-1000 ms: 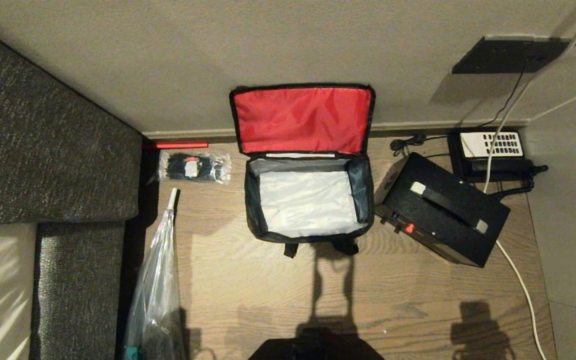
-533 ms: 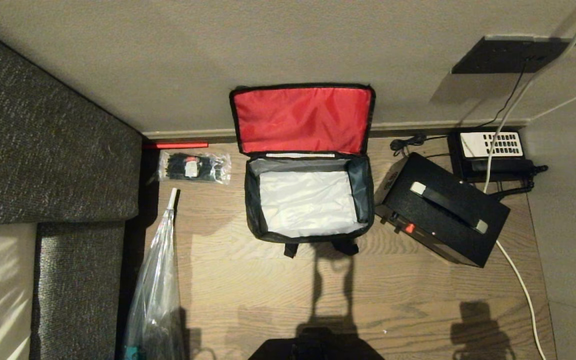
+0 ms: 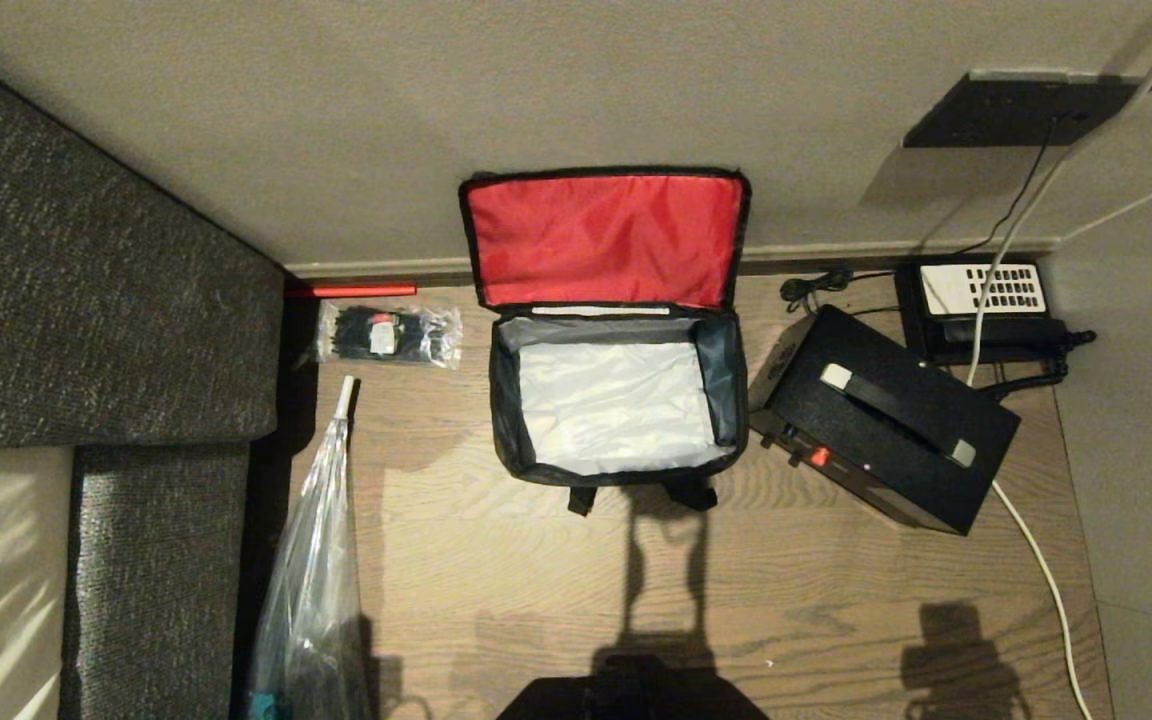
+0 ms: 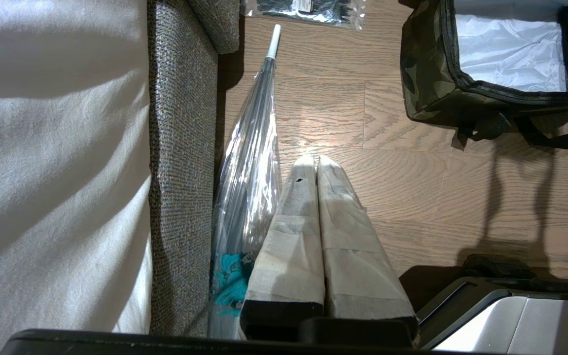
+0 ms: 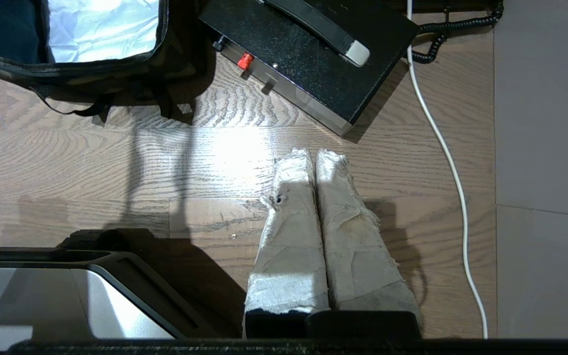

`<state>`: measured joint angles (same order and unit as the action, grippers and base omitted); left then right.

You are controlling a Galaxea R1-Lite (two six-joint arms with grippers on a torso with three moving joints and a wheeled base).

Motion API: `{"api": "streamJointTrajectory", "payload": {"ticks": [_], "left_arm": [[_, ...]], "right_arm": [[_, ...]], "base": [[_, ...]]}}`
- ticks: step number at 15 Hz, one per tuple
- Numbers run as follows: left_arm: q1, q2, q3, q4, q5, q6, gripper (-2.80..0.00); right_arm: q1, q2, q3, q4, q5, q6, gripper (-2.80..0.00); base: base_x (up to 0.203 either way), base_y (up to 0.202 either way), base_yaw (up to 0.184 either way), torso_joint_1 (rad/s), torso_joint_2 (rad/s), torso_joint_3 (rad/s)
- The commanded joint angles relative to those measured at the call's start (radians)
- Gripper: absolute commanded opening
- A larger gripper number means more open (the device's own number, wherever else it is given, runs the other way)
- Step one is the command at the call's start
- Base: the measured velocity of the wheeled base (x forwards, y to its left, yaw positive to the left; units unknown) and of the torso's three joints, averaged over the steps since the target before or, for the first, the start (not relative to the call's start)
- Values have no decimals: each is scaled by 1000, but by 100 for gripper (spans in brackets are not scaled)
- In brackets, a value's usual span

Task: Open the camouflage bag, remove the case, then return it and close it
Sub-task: Grip the handle again

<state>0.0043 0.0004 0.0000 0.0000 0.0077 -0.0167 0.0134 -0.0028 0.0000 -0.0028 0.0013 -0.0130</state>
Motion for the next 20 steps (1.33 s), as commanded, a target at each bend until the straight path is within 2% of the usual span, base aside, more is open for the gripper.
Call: {"api": "streamJointTrajectory", "payload": {"ticks": [1, 20], "left_arm": [[0, -2, 3, 0, 0, 0, -280], [0, -2, 3, 0, 0, 0, -280]], "right_arm": [[0, 0, 0, 0, 0, -1, -280], [0, 0, 0, 0, 0, -1, -280]], "base": [[0, 0, 0, 0, 0, 0], [0, 0, 0, 0, 0, 0]]}}
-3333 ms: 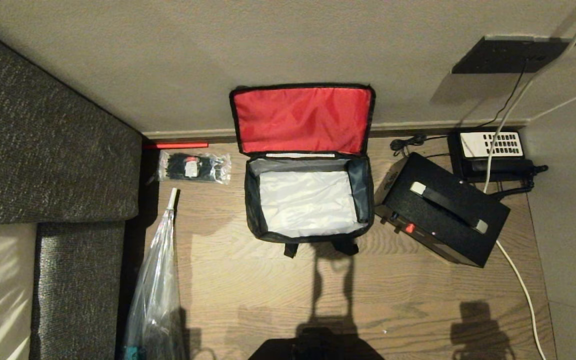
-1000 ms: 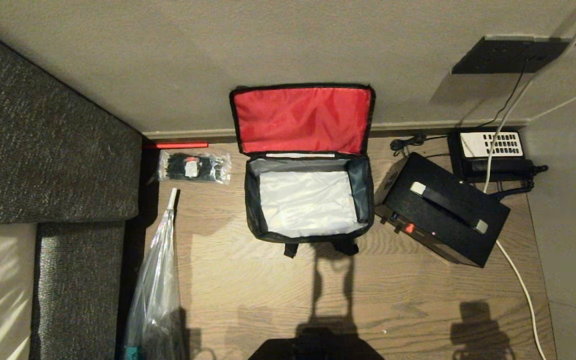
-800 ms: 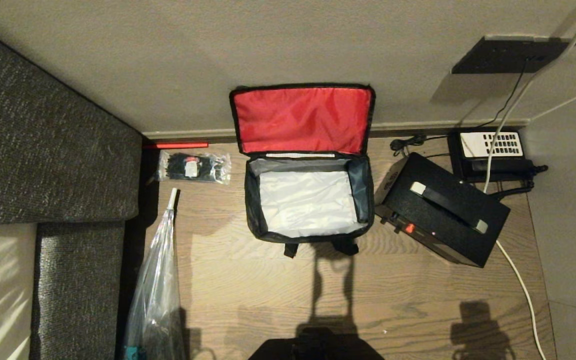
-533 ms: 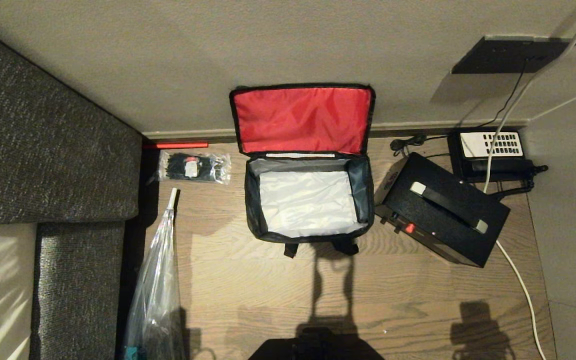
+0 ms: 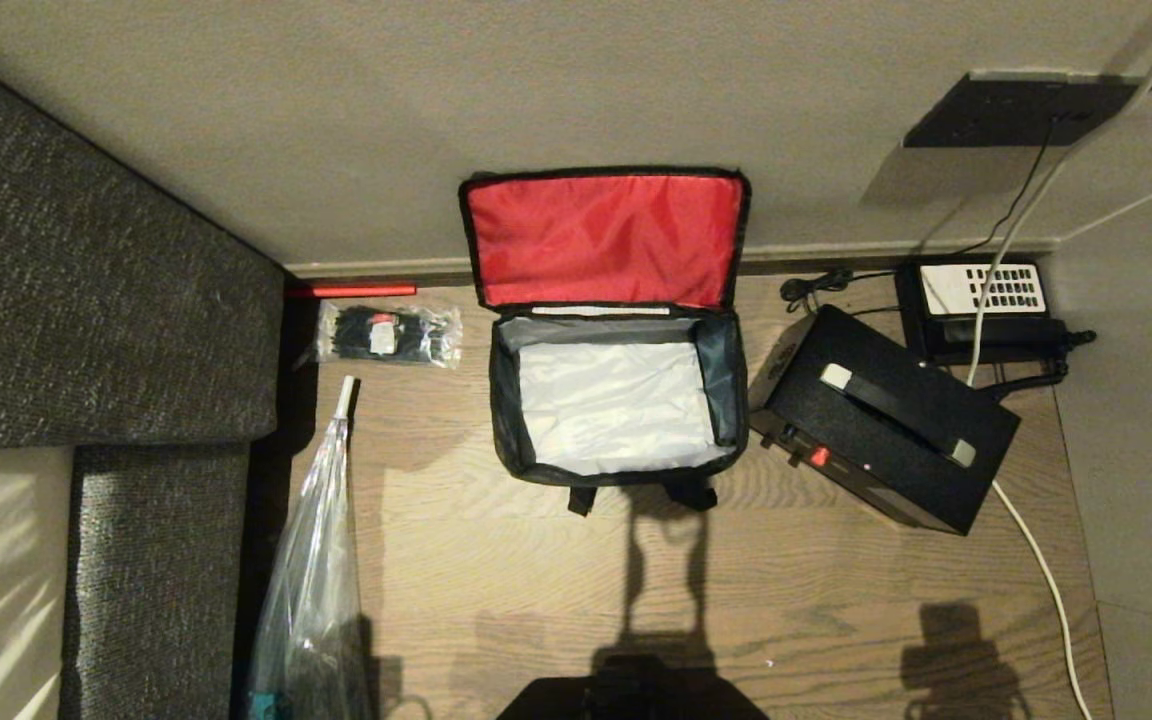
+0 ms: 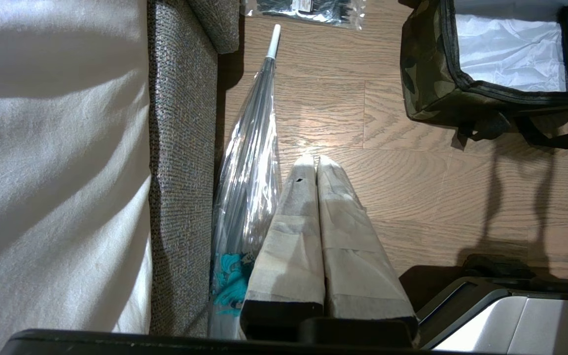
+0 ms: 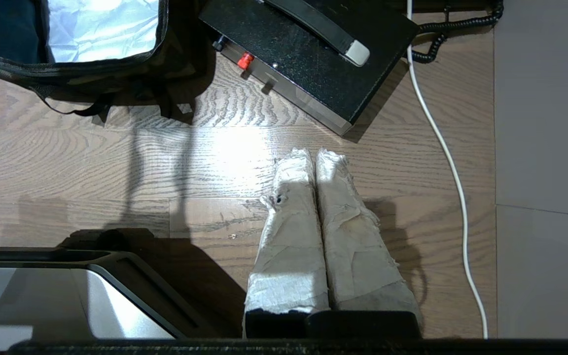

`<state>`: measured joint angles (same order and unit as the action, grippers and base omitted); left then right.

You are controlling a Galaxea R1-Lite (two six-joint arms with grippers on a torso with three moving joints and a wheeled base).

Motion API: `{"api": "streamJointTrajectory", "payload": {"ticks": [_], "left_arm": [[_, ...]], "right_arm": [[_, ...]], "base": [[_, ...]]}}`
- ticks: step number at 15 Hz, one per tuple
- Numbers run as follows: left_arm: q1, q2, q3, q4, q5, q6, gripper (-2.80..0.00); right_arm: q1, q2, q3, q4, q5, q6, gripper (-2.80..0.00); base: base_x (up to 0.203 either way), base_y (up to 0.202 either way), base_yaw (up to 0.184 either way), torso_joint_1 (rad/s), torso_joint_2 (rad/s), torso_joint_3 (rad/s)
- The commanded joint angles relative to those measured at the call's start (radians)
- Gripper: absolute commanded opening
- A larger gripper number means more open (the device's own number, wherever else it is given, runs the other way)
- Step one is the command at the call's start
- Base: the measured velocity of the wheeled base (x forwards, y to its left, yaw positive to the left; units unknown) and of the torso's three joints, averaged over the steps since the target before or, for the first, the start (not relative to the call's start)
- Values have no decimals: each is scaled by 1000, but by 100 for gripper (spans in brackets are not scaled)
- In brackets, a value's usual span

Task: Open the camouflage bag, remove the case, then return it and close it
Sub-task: Grip the handle again

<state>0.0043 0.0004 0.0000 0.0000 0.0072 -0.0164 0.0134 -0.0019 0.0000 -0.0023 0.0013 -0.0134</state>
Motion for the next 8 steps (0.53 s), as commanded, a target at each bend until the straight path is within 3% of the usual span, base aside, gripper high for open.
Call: {"api": "streamJointTrajectory", "payload": {"ticks": [1, 8], "left_arm": [[0, -2, 3, 0, 0, 0, -280], [0, -2, 3, 0, 0, 0, -280]], "right_arm": [[0, -1, 0, -1, 0, 0, -280], [0, -1, 0, -1, 0, 0, -280]], "base": [[0, 0, 0, 0, 0, 0], [0, 0, 0, 0, 0, 0]]}}
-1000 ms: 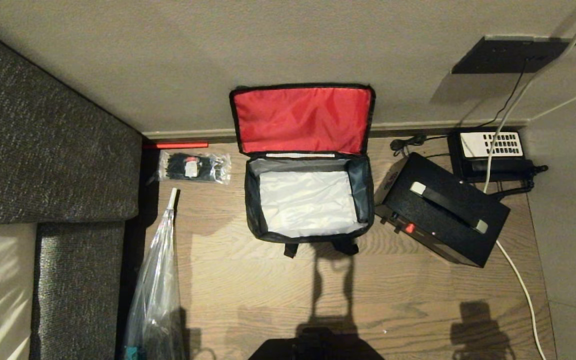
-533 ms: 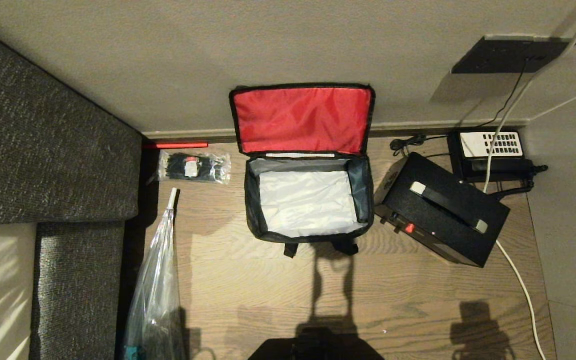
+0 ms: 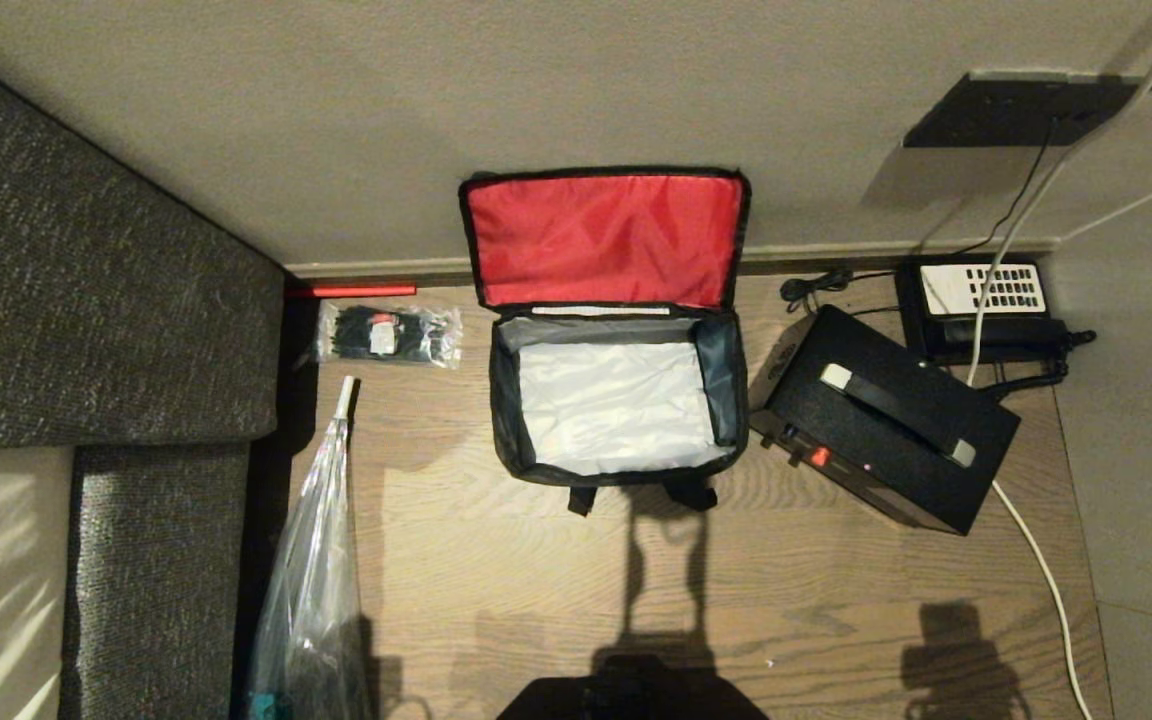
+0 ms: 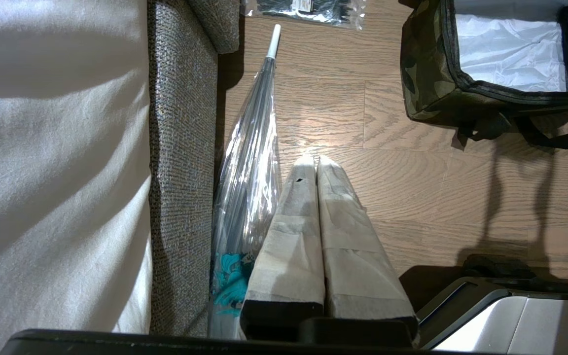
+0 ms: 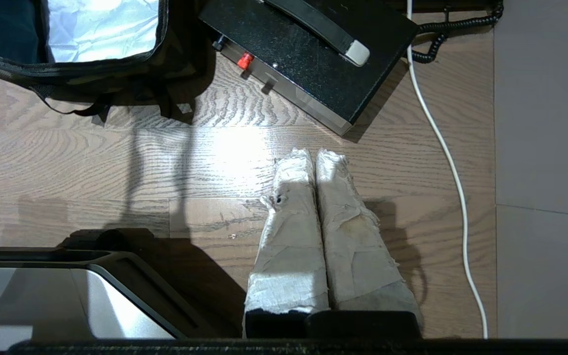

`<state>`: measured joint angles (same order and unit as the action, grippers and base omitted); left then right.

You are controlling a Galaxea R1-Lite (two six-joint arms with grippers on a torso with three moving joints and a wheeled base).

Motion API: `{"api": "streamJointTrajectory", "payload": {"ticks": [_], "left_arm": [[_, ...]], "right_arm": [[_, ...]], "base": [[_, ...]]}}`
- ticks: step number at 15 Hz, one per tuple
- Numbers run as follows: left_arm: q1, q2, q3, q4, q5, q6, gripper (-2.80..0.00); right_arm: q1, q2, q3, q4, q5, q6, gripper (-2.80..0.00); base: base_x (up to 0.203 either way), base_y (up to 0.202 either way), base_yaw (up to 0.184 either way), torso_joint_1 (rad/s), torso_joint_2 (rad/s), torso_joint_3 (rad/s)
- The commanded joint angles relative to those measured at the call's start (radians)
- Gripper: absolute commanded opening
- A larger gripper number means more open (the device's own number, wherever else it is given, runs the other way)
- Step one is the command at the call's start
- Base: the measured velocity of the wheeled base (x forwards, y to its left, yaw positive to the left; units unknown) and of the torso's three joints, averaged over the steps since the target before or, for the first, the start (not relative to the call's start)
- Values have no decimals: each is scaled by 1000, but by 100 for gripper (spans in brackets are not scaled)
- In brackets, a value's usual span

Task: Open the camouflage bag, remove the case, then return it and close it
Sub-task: Grip the handle again

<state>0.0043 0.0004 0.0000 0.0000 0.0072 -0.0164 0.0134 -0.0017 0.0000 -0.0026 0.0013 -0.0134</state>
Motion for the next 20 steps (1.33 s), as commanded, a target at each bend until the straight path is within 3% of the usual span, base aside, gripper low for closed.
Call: {"api": "streamJointTrajectory", "payload": {"ticks": [1, 20], "left_arm": [[0, -2, 3, 0, 0, 0, -280], [0, -2, 3, 0, 0, 0, -280]], "right_arm": [[0, -1, 0, 0, 0, 0, -280], [0, -1, 0, 0, 0, 0, -280]], "base": [[0, 0, 0, 0, 0, 0], [0, 0, 0, 0, 0, 0]]}}
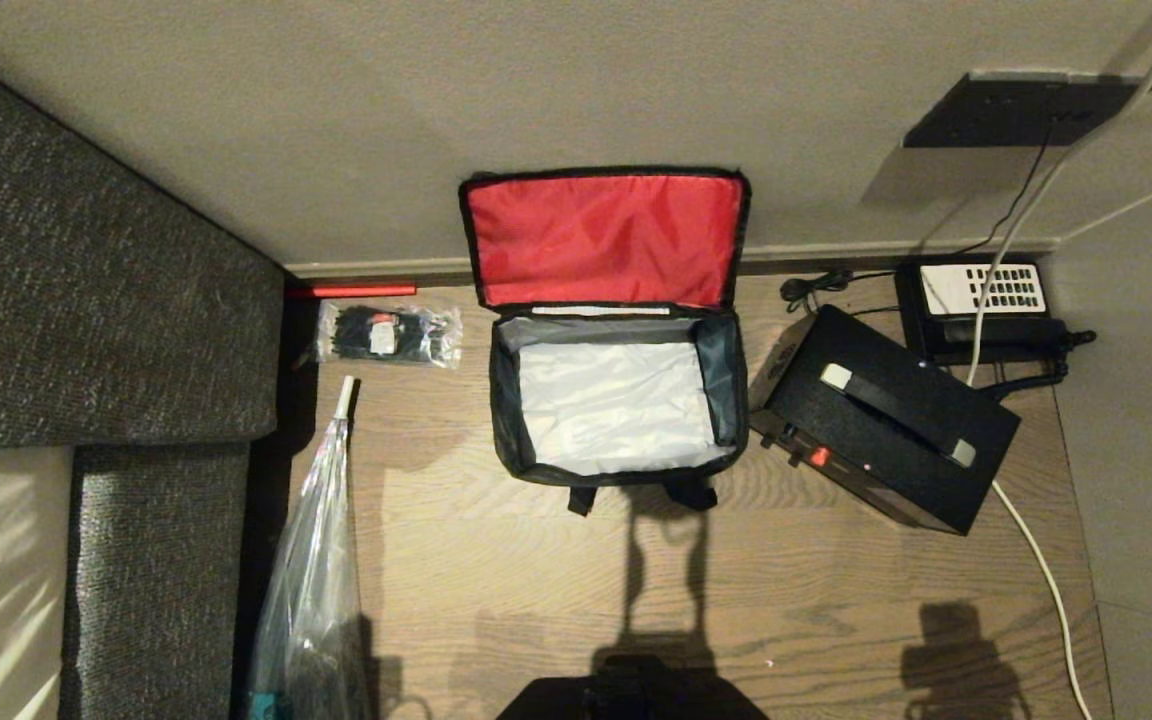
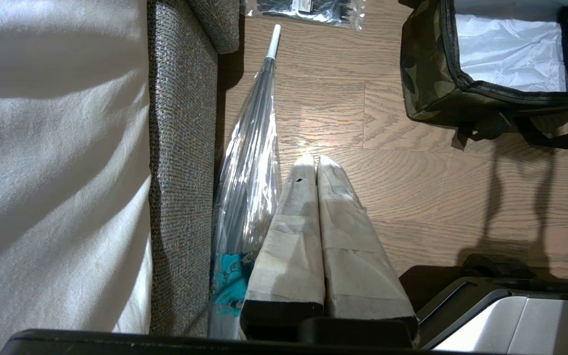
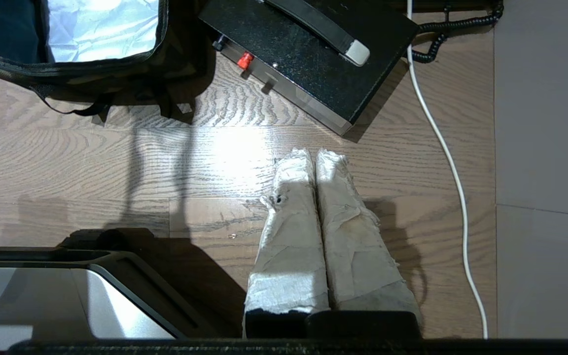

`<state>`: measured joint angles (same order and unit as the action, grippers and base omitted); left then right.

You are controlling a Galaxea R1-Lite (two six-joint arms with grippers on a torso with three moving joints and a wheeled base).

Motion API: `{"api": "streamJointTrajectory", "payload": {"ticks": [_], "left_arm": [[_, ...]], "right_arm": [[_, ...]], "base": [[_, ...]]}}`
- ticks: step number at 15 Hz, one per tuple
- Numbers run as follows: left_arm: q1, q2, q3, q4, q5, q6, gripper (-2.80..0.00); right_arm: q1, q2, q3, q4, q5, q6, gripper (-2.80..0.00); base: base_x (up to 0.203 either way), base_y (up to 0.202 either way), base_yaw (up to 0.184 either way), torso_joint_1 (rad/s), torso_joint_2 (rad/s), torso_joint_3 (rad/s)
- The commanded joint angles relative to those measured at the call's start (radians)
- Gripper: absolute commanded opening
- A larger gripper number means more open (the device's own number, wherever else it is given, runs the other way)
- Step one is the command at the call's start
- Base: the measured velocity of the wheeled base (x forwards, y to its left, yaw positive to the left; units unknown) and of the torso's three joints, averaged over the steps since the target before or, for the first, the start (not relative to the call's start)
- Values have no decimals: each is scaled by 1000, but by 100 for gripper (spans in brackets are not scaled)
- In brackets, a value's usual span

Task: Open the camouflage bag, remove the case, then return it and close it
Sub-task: Grip the handle again

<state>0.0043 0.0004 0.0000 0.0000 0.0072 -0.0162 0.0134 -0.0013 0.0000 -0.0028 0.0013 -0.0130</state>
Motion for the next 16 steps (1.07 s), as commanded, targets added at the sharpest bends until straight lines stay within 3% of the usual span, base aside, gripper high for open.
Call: {"api": "streamJointTrajectory", "payload": {"ticks": [1, 16], "left_arm": [[0, -2, 3, 0, 0, -1, -280], [0, -2, 3, 0, 0, -1, -280]], "right_arm": [[0, -2, 0, 0, 0, -1, -280], [0, -2, 0, 0, 0, -1, -280]], "base": [[0, 0, 0, 0, 0, 0], [0, 0, 0, 0, 0, 0]]}}
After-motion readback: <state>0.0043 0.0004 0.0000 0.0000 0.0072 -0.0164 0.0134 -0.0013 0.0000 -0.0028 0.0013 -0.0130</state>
